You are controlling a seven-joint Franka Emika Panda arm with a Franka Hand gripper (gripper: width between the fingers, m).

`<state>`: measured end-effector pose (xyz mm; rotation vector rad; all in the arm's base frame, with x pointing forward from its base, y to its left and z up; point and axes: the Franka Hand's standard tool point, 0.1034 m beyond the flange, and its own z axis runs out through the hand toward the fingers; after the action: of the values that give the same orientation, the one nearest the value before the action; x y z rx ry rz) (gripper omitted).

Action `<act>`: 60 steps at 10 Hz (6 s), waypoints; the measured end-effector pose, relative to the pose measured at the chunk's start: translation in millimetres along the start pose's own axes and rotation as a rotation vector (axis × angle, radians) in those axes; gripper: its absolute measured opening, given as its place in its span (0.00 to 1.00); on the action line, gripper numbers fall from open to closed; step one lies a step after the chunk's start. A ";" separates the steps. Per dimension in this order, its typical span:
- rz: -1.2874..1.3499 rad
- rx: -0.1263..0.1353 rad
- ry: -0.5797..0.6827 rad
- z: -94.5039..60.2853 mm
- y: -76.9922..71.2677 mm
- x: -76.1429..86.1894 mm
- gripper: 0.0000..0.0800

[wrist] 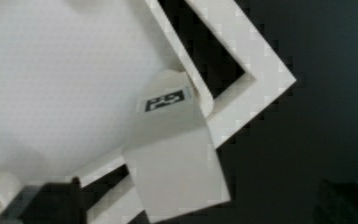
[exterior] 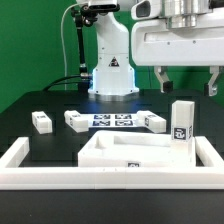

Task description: Assemble desk

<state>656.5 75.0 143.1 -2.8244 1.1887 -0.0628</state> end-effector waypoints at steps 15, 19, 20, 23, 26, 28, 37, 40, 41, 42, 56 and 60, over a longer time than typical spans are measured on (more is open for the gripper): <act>-0.335 0.015 -0.018 14.7 8.5 -61.4 0.81; -0.610 -0.009 -0.003 17.4 18.0 -85.9 0.81; -0.673 -0.009 -0.003 17.8 18.1 -86.0 0.81; -0.947 -0.044 -0.045 34.6 44.2 -99.3 0.81; -1.181 -0.114 -0.121 54.5 98.5 -124.4 0.81; -1.178 -0.117 -0.128 52.5 95.2 -122.0 0.81; -1.040 -0.443 -0.691 67.4 146.0 -154.7 0.81; -0.943 -0.595 -0.876 98.0 158.7 -169.4 0.81; -0.950 -0.616 -0.893 99.0 160.6 -167.6 0.81; -0.951 -0.609 -0.882 99.5 159.1 -166.2 0.81; -0.919 -0.619 -0.886 116.5 177.3 -173.3 0.36; -0.918 -0.619 -0.886 116.4 177.4 -173.0 0.36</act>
Offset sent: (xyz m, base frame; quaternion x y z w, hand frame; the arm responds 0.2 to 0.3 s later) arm 0.0000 0.0000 0.0000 0.0000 0.0000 0.0000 1.0000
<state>417.1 81.5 10.4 -2.9274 -0.3447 1.5038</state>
